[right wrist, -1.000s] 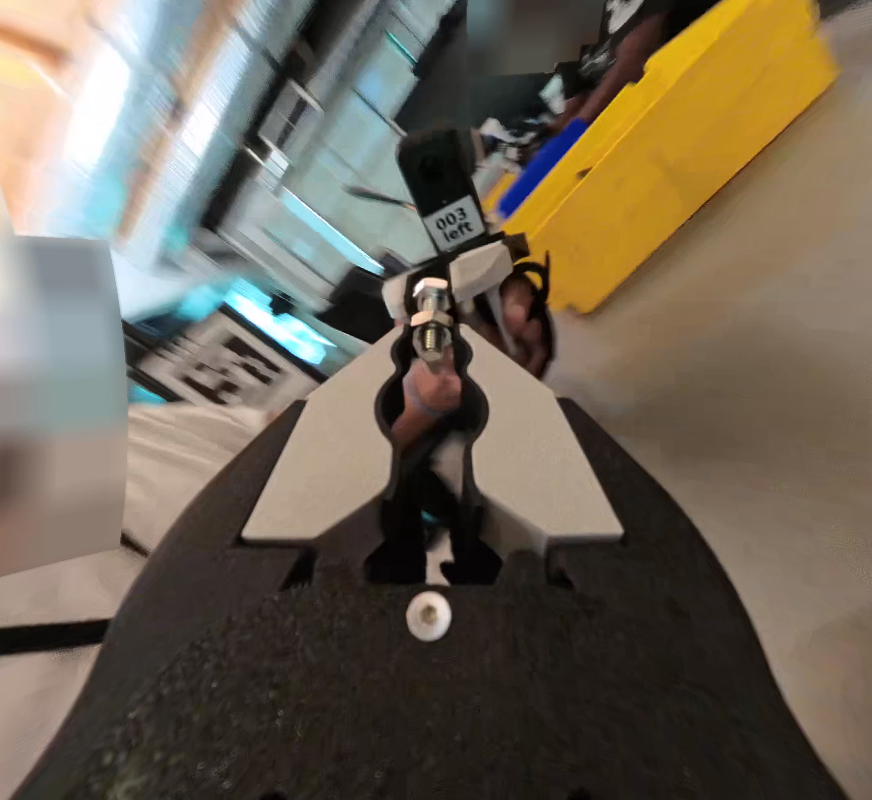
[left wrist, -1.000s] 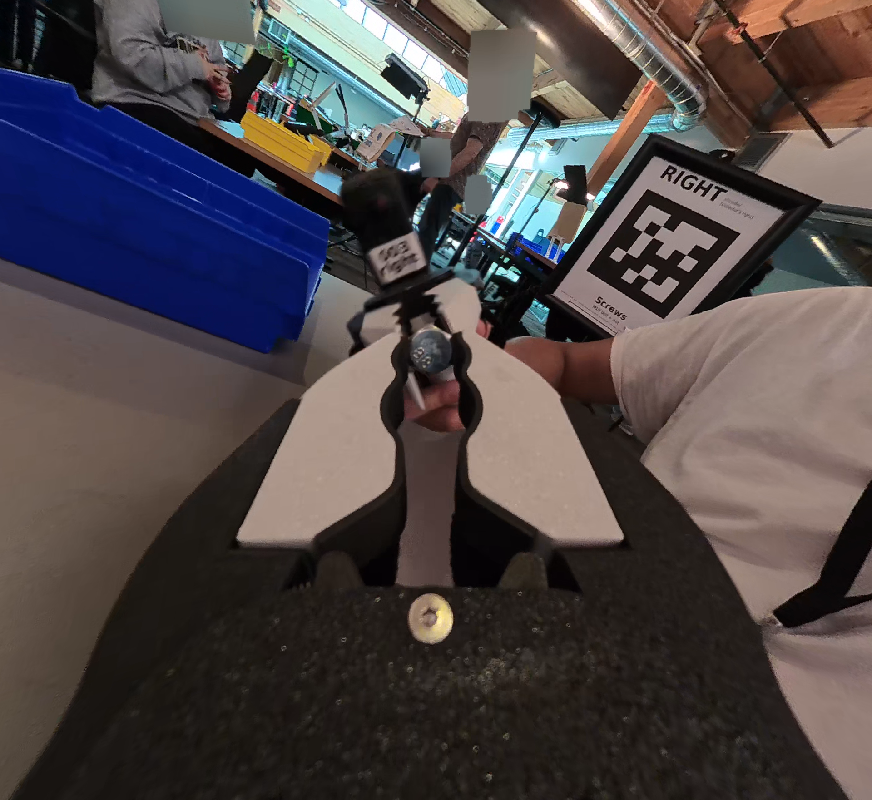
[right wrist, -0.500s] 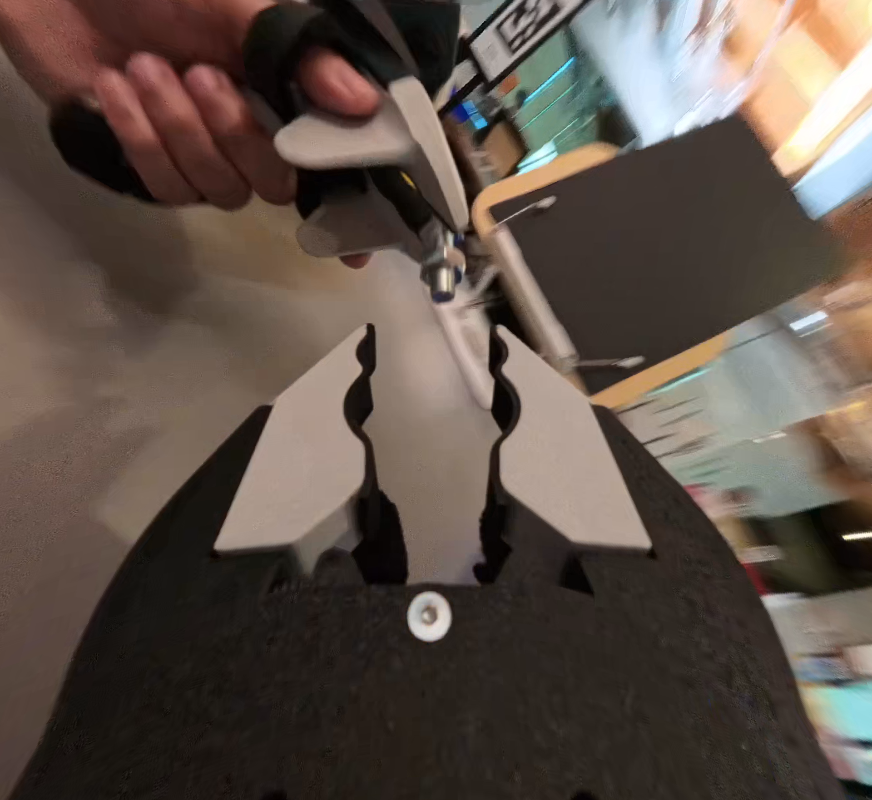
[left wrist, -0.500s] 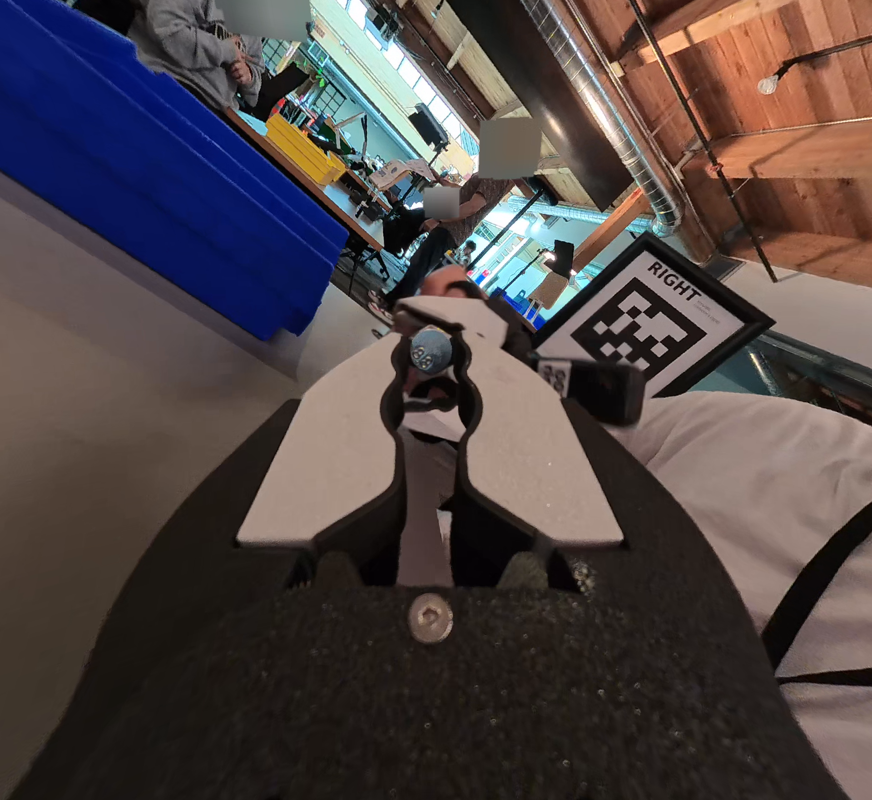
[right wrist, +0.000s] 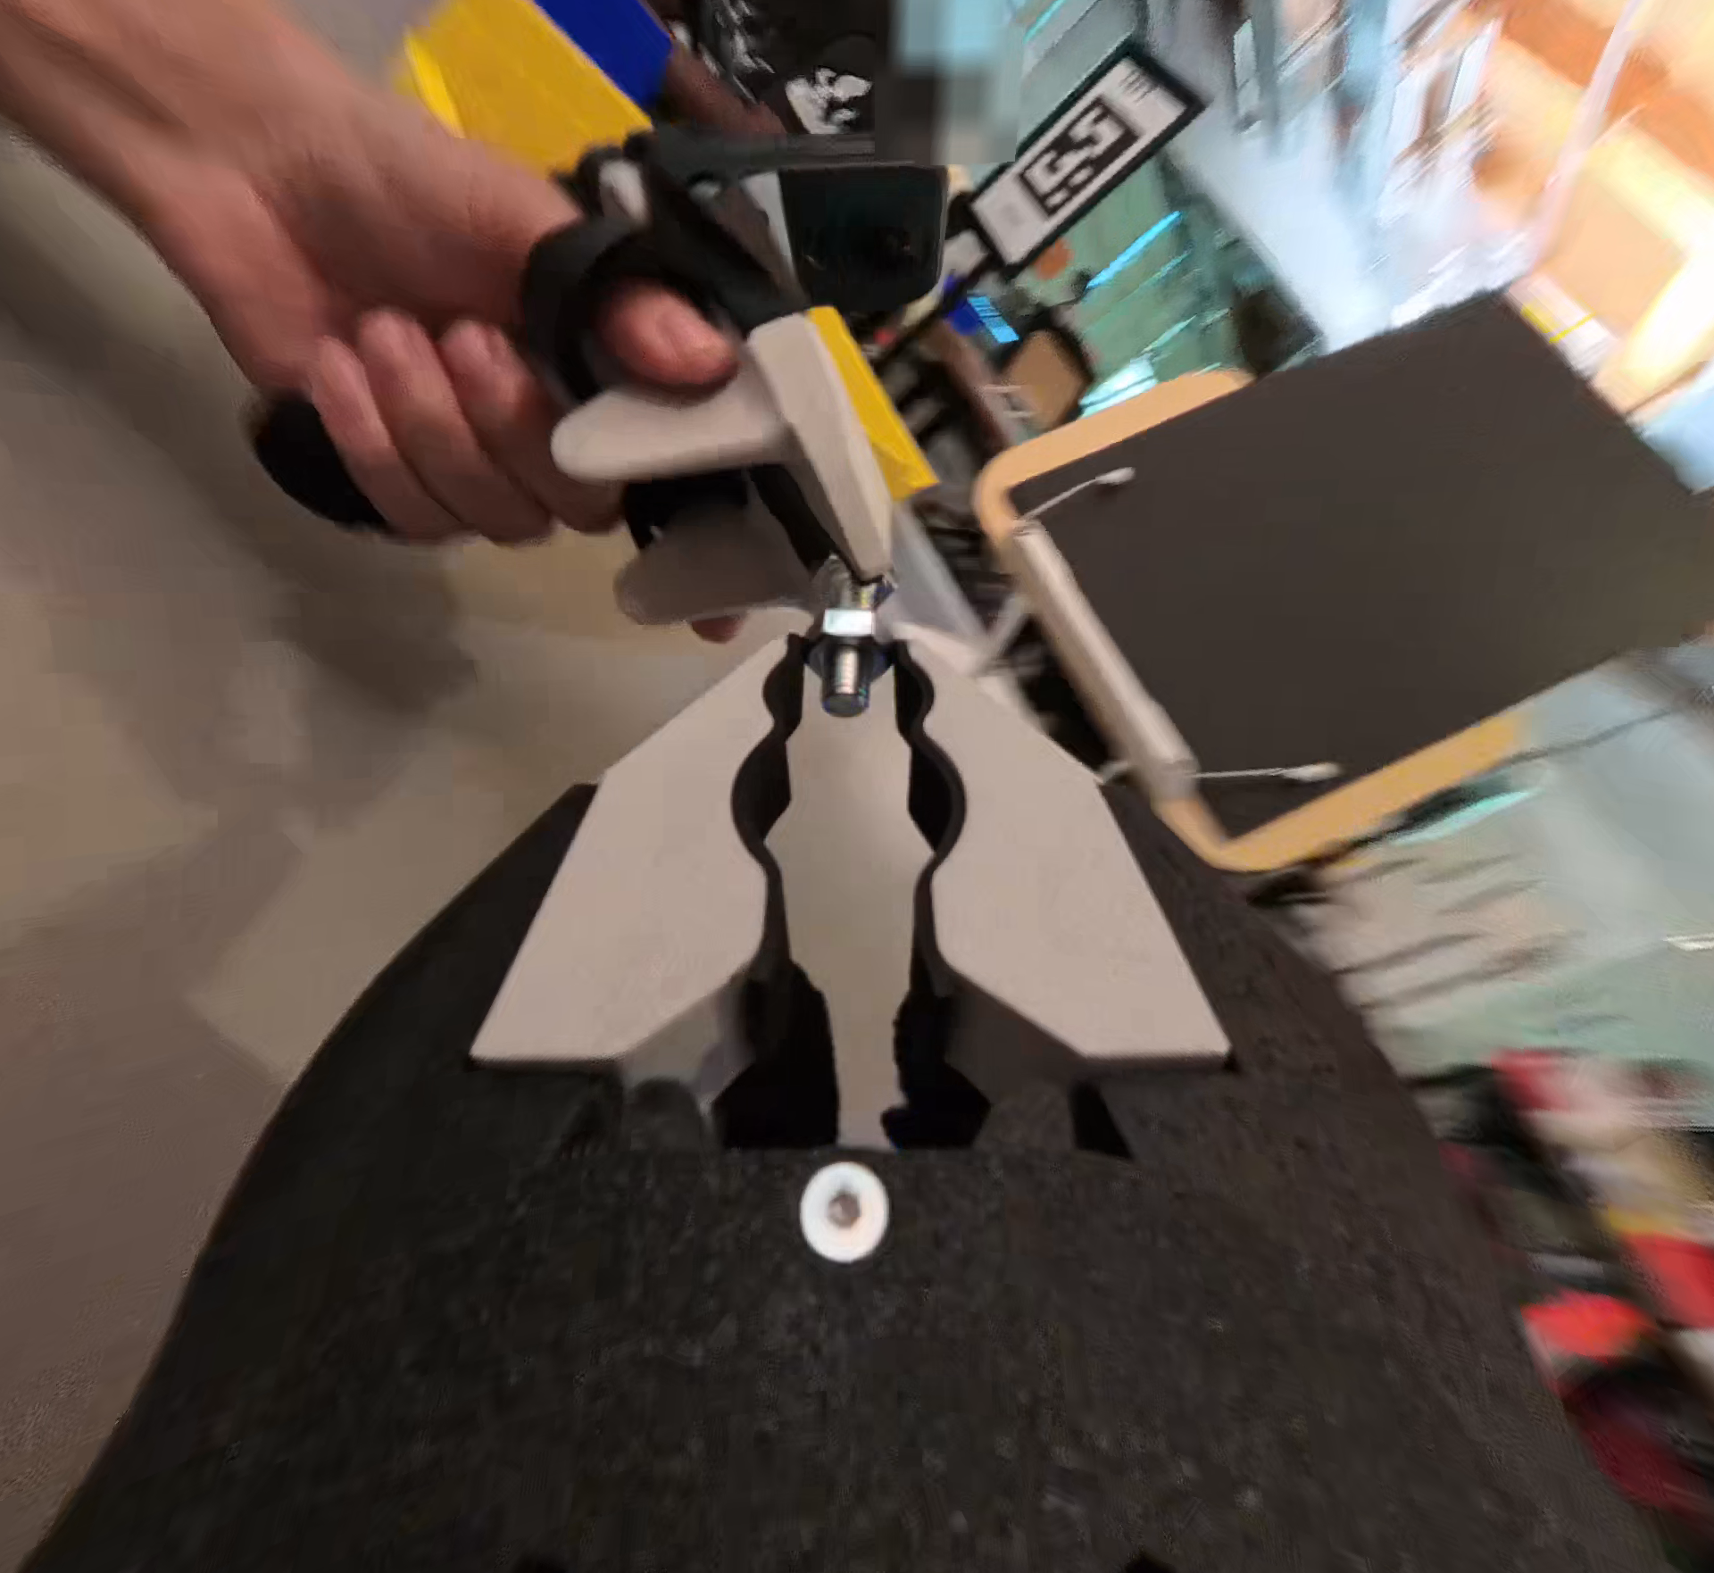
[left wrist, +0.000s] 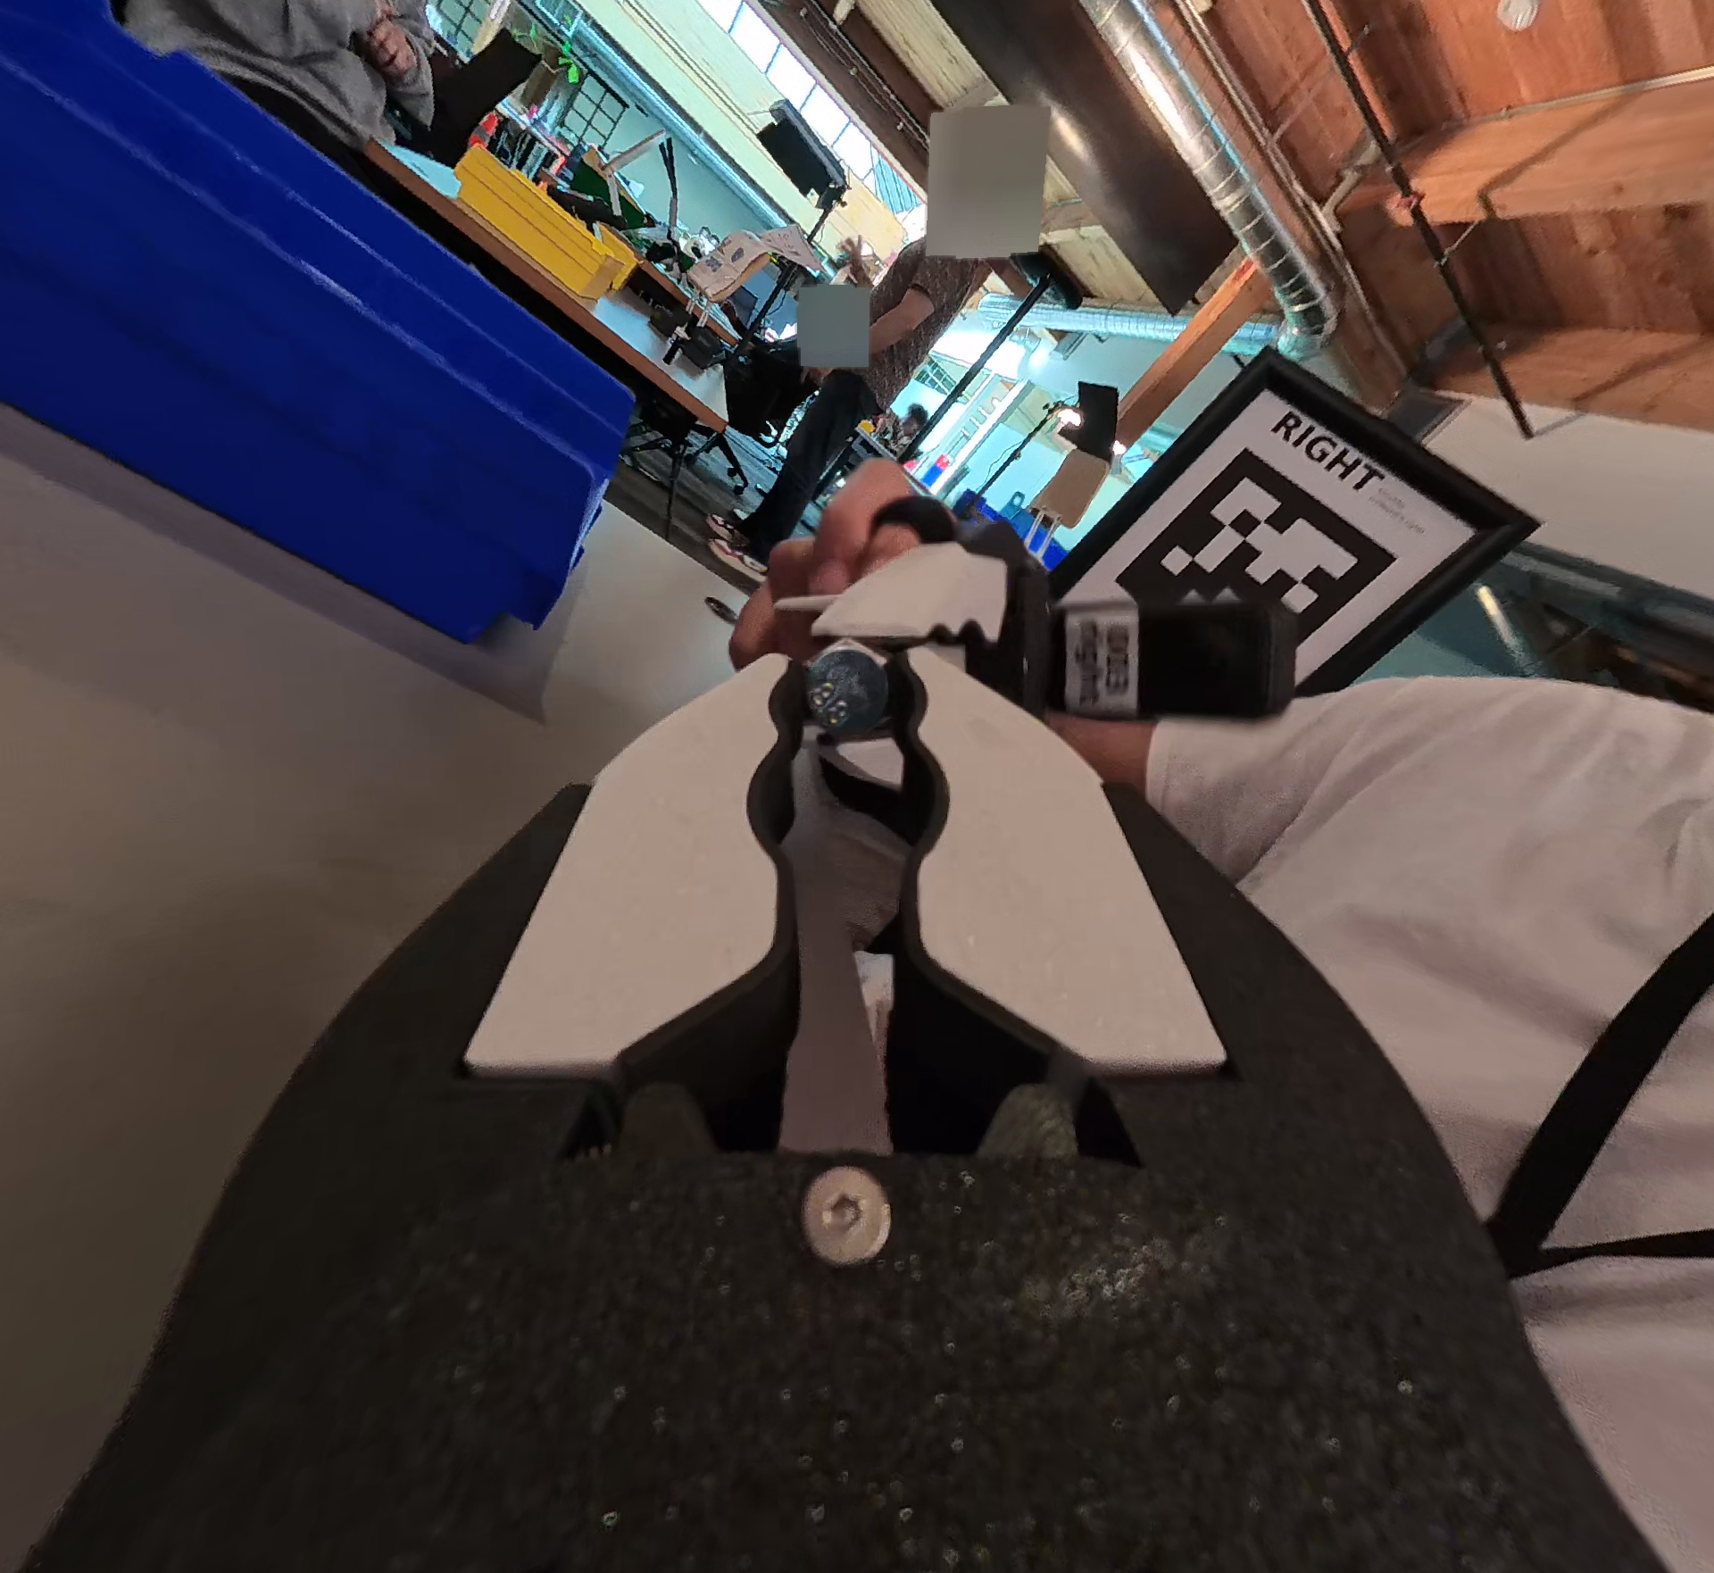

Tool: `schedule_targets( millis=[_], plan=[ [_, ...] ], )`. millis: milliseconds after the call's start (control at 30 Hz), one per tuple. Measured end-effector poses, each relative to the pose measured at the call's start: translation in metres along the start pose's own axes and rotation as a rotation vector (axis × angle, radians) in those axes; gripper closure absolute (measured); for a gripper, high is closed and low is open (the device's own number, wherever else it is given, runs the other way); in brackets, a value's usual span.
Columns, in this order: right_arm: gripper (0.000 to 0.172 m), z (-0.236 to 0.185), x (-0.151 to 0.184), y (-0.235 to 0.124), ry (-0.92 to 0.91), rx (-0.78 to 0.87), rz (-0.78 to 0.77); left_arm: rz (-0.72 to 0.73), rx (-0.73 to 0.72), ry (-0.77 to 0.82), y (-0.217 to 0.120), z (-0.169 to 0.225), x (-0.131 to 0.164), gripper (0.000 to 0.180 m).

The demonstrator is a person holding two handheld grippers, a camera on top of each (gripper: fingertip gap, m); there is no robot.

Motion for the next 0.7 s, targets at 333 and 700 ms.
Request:
schedule_targets(
  millis=[333, 700],
  plan=[
    [0.153, 0.005, 0.027, 0.021, 1.874, -0.792, 0.415, -0.02, -0.038, 0.246, -0.007, 0.015, -0.005, 0.163],
    [0.14, 0.015, 0.032, 0.011, 1.135, -0.546, 0.169, 0.046, -0.067, 0.166, -0.017, 0.009, -0.014, 0.163]
  ],
)
Point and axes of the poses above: each gripper's, where its closed fingertips meet, y out along the fingers, x out of its underside, z = x × y across the jaws, the point moved 7 cm from there along -y, back along the fingers, and after that the axes turned 11 degrees about -y, right-handed, at the moved point
